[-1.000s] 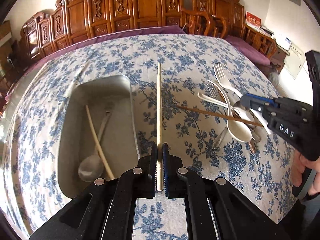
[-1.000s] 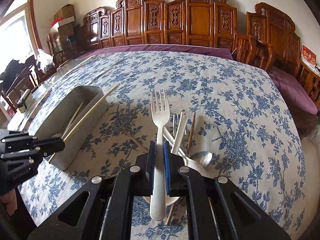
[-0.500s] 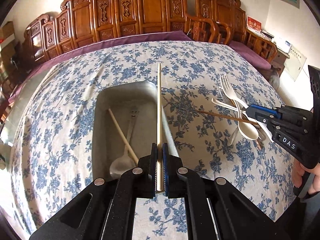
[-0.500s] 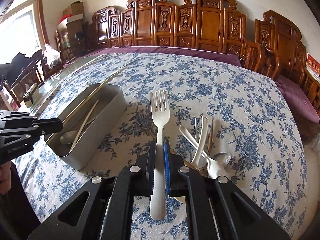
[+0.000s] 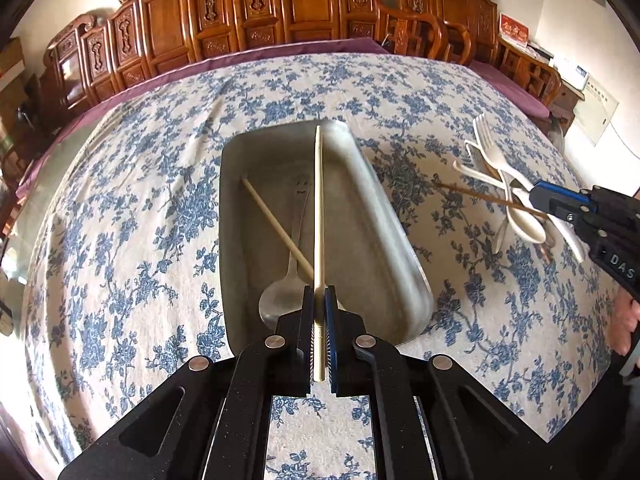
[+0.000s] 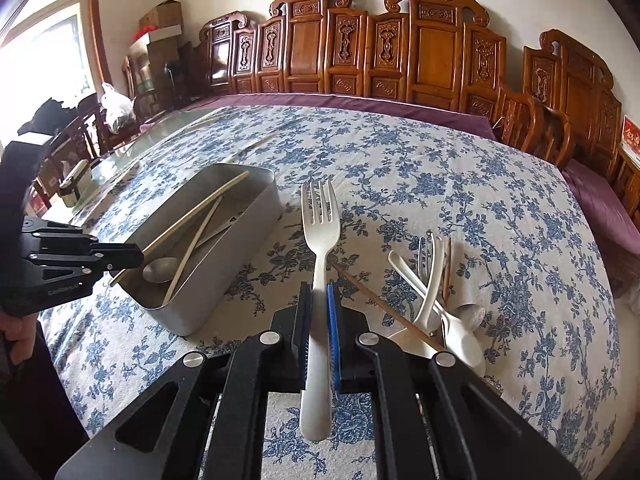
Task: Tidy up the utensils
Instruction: 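Lower the chopstick into the grey tray and open the left tool, then lower the white plastic fork into the grey tray and open the right tool, then move the right tool back to the utensil pile and grasp another chopstick, then grasp a white plastic spoon with the left tool while the right tool holds the chopstick, then carry the white plastic spoon into the grey tray and open the left tool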
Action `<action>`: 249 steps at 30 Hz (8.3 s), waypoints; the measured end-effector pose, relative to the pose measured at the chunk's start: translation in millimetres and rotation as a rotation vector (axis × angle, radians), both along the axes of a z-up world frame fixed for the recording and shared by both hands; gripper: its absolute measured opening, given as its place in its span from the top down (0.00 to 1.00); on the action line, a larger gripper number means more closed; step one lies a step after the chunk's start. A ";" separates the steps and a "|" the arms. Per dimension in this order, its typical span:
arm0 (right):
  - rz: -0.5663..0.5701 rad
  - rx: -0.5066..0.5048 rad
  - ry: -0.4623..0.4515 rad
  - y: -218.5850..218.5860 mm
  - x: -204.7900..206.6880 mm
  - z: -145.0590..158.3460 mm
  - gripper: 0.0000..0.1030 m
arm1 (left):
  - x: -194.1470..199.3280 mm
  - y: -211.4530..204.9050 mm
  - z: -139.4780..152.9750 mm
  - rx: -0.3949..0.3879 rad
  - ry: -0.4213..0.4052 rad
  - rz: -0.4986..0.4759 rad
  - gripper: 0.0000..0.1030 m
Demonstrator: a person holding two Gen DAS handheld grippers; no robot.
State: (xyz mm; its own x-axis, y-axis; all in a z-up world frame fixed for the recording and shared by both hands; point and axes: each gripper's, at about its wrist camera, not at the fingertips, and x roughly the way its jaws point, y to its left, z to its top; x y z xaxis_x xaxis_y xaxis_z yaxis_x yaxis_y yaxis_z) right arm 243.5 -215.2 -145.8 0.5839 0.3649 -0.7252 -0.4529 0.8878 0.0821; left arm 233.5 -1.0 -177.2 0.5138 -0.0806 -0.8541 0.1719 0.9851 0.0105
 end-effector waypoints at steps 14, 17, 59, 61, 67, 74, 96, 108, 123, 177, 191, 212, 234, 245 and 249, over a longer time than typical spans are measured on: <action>0.008 -0.010 0.035 15.9 1.1 -9.5 0.91 | 10.8 17.7 -11.9 -0.056 -0.019 0.029 0.96; 0.016 -0.020 0.034 24.4 1.5 -9.3 0.91 | 12.0 20.5 -11.1 -0.063 -0.030 0.034 0.96; 0.038 0.003 0.133 165.1 60.7 -29.6 0.91 | 17.1 106.0 30.6 -0.083 -0.200 0.226 0.13; 0.036 -0.002 0.142 166.9 62.6 -34.8 0.91 | 17.2 106.3 30.3 -0.081 -0.197 0.226 0.13; 0.037 0.012 0.148 165.2 63.6 -39.7 0.90 | 15.8 106.5 30.7 -0.086 -0.196 0.228 0.13; 0.047 0.052 0.123 160.0 64.0 -29.1 0.90 | 15.0 104.1 30.0 -0.080 -0.194 0.224 0.13; -0.073 -0.054 -0.003 -30.7 15.8 13.2 0.78 | -3.5 47.8 34.5 -0.061 -0.210 0.110 0.13; -0.137 -0.071 0.067 -84.0 22.1 -38.1 0.77 | -23.0 -10.6 33.6 -0.060 -0.213 -0.012 0.13; -0.030 -0.130 0.145 -63.0 47.9 -70.0 0.79 | -37.9 -49.2 22.7 -0.029 -0.202 -0.084 0.13; -0.141 0.036 0.075 -132.1 46.6 -41.5 0.94 | 58.9 -184.9 -46.7 -0.218 0.143 -0.040 0.91; -0.112 0.034 0.079 -115.7 41.3 -40.4 0.94 | 37.5 -151.4 -7.7 -0.149 -0.002 -0.030 0.97; -0.096 -0.018 0.077 -67.2 19.3 -36.2 0.94 | 14.6 -57.3 31.6 -0.126 -0.101 0.047 0.97; -0.037 0.048 0.038 -11.7 -10.7 -9.4 0.94 | 10.5 24.7 16.4 -0.050 -0.098 0.172 0.97; -0.011 0.035 0.047 5.9 -18.2 -14.1 0.94 | 13.2 29.3 -5.6 -0.054 -0.057 0.174 0.97; -0.017 0.022 0.054 10.3 -20.4 -16.6 0.94 | 11.8 27.1 -9.5 -0.048 -0.067 0.157 0.95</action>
State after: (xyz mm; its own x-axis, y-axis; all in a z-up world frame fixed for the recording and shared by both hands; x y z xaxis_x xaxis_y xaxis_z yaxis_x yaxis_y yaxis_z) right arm 223.1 -204.8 -162.4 0.5505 0.3709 -0.7479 -0.4317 0.8933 0.1253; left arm 245.4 26.1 -186.7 0.5792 -0.0348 -0.8144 0.0167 0.9994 -0.0308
